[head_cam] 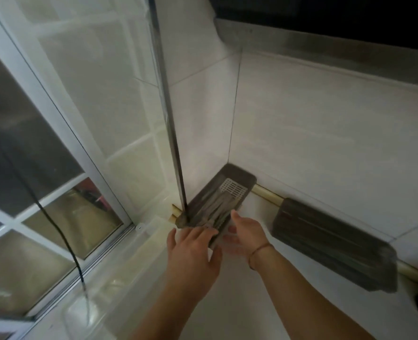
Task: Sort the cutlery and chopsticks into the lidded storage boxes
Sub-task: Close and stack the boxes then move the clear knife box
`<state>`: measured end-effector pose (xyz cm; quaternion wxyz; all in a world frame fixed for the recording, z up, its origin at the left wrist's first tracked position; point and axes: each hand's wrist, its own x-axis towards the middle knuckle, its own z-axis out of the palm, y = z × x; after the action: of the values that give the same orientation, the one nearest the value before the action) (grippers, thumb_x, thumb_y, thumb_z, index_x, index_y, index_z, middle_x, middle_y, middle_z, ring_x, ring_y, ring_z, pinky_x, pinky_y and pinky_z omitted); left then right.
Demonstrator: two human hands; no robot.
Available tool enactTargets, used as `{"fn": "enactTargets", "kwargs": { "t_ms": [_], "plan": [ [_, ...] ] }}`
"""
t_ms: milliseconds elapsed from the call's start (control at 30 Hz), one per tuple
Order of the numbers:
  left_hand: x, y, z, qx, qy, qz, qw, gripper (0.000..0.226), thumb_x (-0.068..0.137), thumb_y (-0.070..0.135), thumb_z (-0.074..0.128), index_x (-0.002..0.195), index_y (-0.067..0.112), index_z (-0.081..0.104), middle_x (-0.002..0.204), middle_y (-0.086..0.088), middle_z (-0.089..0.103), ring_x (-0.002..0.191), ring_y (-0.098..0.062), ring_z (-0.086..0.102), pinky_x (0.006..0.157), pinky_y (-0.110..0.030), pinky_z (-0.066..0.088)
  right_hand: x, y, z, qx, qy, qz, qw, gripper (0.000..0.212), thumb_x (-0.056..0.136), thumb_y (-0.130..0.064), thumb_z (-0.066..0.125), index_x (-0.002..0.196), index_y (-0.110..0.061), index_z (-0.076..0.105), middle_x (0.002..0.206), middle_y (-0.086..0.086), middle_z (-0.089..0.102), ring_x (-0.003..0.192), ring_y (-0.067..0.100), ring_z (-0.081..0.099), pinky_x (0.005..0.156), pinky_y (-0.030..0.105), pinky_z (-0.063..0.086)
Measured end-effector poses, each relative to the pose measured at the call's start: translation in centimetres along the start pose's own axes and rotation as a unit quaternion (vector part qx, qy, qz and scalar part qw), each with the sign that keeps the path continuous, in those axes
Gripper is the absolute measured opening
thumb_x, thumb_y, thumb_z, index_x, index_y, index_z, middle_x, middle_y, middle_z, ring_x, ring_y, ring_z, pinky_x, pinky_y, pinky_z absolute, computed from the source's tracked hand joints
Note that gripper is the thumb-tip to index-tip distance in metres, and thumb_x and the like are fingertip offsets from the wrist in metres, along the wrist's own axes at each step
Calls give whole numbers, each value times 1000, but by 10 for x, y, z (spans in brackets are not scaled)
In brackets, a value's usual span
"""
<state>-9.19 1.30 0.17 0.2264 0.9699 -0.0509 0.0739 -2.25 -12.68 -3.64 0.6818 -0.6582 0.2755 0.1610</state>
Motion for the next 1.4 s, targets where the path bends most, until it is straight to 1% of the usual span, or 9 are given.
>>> {"fn": "enactTargets", "kwargs": {
  "t_ms": [233, 367, 533, 733, 867, 1000, 1133, 1267, 1400],
  "plan": [
    [-21, 13, 6, -51, 9, 91, 995, 28, 75, 33, 68, 102, 38, 65, 100, 22, 64, 97, -8, 59, 95, -41, 45, 25, 3, 10, -137, 3, 1, 991, 41, 93, -44, 52, 96, -7, 70, 88, 10, 71, 72, 21, 68, 51, 23, 54],
    [-35, 26, 13, -145, -6, 100, 984, 25, 79, 38, 58, 100, 30, 68, 103, 17, 64, 96, -6, 56, 84, -25, 47, 35, 1, 10, -115, -1, -8, 993, 30, 93, -30, 57, 108, -5, 66, 107, 16, 68, 97, 33, 64, 79, 48, 57],
    [-57, 36, 29, -251, -58, 38, 966, 20, 78, 32, 64, 97, 31, 69, 102, 21, 60, 98, 9, 53, 85, -9, 41, 35, 7, 4, -40, -15, -1, 999, 17, 95, -22, 55, 92, -7, 63, 105, 19, 67, 90, 35, 67, 71, 51, 59],
    [-66, 43, 42, -302, -196, -72, 930, 28, 85, 36, 65, 110, 43, 56, 111, 29, 53, 100, 13, 50, 84, -5, 40, 32, 10, -20, -125, 4, -86, 988, 27, 93, -30, 55, 86, -5, 63, 92, 17, 70, 83, 31, 69, 74, 50, 58],
    [-68, 40, 51, -357, -259, -150, 885, 38, 90, 36, 63, 126, 32, 51, 121, 16, 56, 102, 10, 54, 80, -2, 40, 18, -3, -33, -186, 41, -152, 970, 32, 91, -34, 58, 74, -7, 58, 82, 17, 67, 79, 31, 67, 72, 50, 58],
    [-63, 46, 53, -499, -196, -279, 796, 57, 91, 31, 64, 140, 22, 37, 121, 4, 61, 106, -9, 62, 87, -19, 48, -7, -19, -50, -148, 44, -168, 974, 31, 91, -32, 59, 75, -5, 57, 87, 19, 67, 81, 30, 68, 73, 49, 58],
    [-54, 69, 47, -658, -52, -316, 682, 85, 72, 48, 78, 134, 49, 19, 130, 4, 52, 110, -22, 61, 72, -24, 52, -50, -8, -64, -66, 77, -181, 978, 32, 89, -29, 61, 75, 0, 58, 87, 22, 67, 81, 30, 69, 67, 44, 60],
    [-48, 91, 50, -693, 76, -324, 639, 54, 83, 35, 66, 123, 55, 36, 125, -5, 57, 96, -27, 65, 80, -42, 53, -93, 22, -66, -31, 154, -213, 964, 25, 84, -35, 67, 70, -15, 63, 77, 2, 69, 72, 15, 69, 63, 39, 60],
    [-31, 92, 58, -714, 51, -275, 642, 52, 81, 18, 66, 127, 36, 54, 120, -24, 59, 86, -31, 58, 73, -42, 55, -104, 39, -103, 62, 229, -210, 949, 34, 73, -39, 75, 94, -17, 59, 88, -1, 71, 74, 18, 71, 64, 45, 60]
  ]
}}
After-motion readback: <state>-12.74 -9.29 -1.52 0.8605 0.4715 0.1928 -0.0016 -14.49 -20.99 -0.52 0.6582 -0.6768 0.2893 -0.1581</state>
